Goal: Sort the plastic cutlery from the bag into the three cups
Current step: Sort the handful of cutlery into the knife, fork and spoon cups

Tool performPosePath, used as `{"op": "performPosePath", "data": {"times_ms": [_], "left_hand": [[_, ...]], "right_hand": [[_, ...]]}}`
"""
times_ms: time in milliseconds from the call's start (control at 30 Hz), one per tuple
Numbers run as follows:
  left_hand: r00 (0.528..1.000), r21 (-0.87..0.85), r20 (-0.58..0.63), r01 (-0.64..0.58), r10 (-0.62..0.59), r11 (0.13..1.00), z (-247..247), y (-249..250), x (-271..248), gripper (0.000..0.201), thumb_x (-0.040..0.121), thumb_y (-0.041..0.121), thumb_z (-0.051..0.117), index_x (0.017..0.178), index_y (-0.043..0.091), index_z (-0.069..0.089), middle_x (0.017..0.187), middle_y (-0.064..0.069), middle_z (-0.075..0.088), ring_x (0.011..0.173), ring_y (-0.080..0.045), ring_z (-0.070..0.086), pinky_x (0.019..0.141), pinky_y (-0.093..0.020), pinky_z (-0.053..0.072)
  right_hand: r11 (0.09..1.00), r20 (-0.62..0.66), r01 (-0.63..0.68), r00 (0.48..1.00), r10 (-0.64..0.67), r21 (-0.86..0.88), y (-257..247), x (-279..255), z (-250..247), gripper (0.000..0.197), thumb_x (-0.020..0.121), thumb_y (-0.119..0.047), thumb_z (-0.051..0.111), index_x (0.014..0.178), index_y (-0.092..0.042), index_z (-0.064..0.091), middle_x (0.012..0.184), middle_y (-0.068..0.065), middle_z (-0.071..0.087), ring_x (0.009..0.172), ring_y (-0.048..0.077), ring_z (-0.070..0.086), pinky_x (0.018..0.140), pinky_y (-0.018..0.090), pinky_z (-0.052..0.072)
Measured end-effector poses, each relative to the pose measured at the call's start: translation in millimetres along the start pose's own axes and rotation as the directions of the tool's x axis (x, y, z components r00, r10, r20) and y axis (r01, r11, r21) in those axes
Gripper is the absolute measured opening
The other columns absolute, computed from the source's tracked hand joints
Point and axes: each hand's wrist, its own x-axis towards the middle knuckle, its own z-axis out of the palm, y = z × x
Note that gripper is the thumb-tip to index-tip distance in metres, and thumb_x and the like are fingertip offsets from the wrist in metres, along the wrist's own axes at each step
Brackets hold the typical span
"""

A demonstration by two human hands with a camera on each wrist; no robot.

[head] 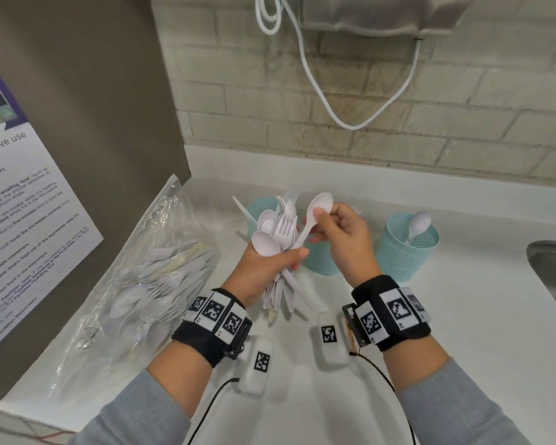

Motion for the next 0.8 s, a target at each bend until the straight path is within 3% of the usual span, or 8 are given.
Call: {"op": "performPosePath", "data": {"times_ms": [133, 300, 367, 433, 533, 633, 733, 800], "left_hand": [[0.999, -0.041, 0.044, 0.01, -0.008, 0.999, 1, 1, -1, 0.023, 0.077, 0.008, 0.073, 0.099, 0.009, 0.063, 0.064, -0.005, 0.057, 0.057, -0.016, 0.052, 0.055, -0.023, 0.047], [0.999, 0.003, -0.044, 0.021, -0.021, 1.0, -3, -2, 1, 0.02, 0.072, 0.011, 0.077, 0.088, 0.007, 0.065, 0.062, -0.004, 0.057, 0.056, -0.016, 0.052, 0.059, -0.029, 0.046], [0.993, 0.047, -0.117, 0.03, -0.024, 0.998, -3, -3, 2, 0.014, 0.074, 0.009, 0.077, 0.077, 0.007, 0.063, 0.057, -0.003, 0.056, 0.053, -0.014, 0.052, 0.058, -0.027, 0.045], [0.986, 0.077, -0.167, 0.026, -0.013, 0.997, 0, -3, 4, 0.015, 0.074, 0.005, 0.075, 0.072, 0.009, 0.061, 0.056, -0.003, 0.056, 0.051, -0.012, 0.053, 0.053, -0.023, 0.046], [0.984, 0.103, -0.177, -0.006, 0.024, 0.995, 10, -1, 6, 0.011, 0.077, 0.001, 0.067, 0.075, 0.009, 0.06, 0.065, -0.004, 0.056, 0.057, -0.011, 0.053, 0.048, -0.018, 0.045], [0.98, 0.149, -0.196, 0.001, 0.028, 0.989, 14, -1, 6, 0.024, 0.084, -0.003, 0.057, 0.07, 0.016, 0.056, 0.065, 0.0, 0.055, 0.058, -0.008, 0.054, 0.047, -0.013, 0.045], [0.993, 0.117, -0.118, 0.021, -0.007, 0.993, 12, -2, 4, 0.023, 0.077, -0.005, 0.064, 0.079, 0.017, 0.063, 0.07, -0.001, 0.063, 0.063, -0.011, 0.058, 0.052, -0.018, 0.048], [0.998, 0.087, -0.062, 0.033, -0.028, 0.996, 9, -1, 3, 0.021, 0.074, -0.002, 0.071, 0.085, 0.015, 0.066, 0.07, -0.001, 0.063, 0.061, -0.01, 0.057, 0.054, -0.02, 0.047]], "right_hand": [[0.983, -0.087, 0.033, 0.996, -0.017, 0.181, -22, 3, -3, 0.011, 0.099, -0.01, 0.044, 0.089, -0.013, 0.048, 0.075, 0.005, 0.072, 0.068, 0.024, 0.071, 0.061, 0.029, 0.057], [0.952, -0.208, 0.163, 0.972, -0.11, 0.258, -38, 6, -12, 0.012, 0.102, -0.016, 0.038, 0.092, -0.014, 0.046, 0.066, 0.001, 0.05, 0.048, 0.017, 0.05, 0.051, 0.026, 0.046], [0.968, -0.125, 0.181, 0.979, -0.161, 0.174, -37, 2, -11, 0.008, 0.098, -0.019, 0.046, 0.093, -0.014, 0.049, 0.065, -0.002, 0.043, 0.05, 0.011, 0.039, 0.049, 0.023, 0.035], [0.986, 0.062, 0.164, 0.985, -0.162, -0.02, -33, -6, -2, 0.008, 0.09, -0.02, 0.063, 0.091, -0.018, 0.055, 0.07, -0.004, 0.051, 0.058, 0.006, 0.046, 0.055, 0.019, 0.038], [0.929, 0.256, 0.087, 0.967, 0.009, -0.36, -22, -17, 17, 0.039, 0.065, -0.035, 0.084, 0.093, -0.034, 0.058, 0.079, -0.009, 0.06, 0.073, 0.007, 0.055, 0.067, 0.024, 0.045], [0.815, 0.247, 0.11, 0.968, 0.041, -0.569, -14, -19, 27, 0.042, 0.063, -0.041, 0.084, 0.098, -0.025, 0.066, 0.072, -0.011, 0.06, 0.07, 0.012, 0.056, 0.063, 0.027, 0.044], [0.844, 0.191, 0.099, 0.982, 0.003, -0.527, -14, -15, 26, 0.025, 0.073, -0.026, 0.079, 0.093, -0.014, 0.069, 0.082, 0.007, 0.07, 0.08, 0.024, 0.063, 0.072, 0.039, 0.05], [0.904, 0.149, 0.061, 0.989, 0.003, -0.423, -17, -13, 23, 0.02, 0.077, -0.017, 0.076, 0.092, -0.01, 0.066, 0.084, 0.011, 0.069, 0.08, 0.023, 0.063, 0.074, 0.037, 0.05]]}}
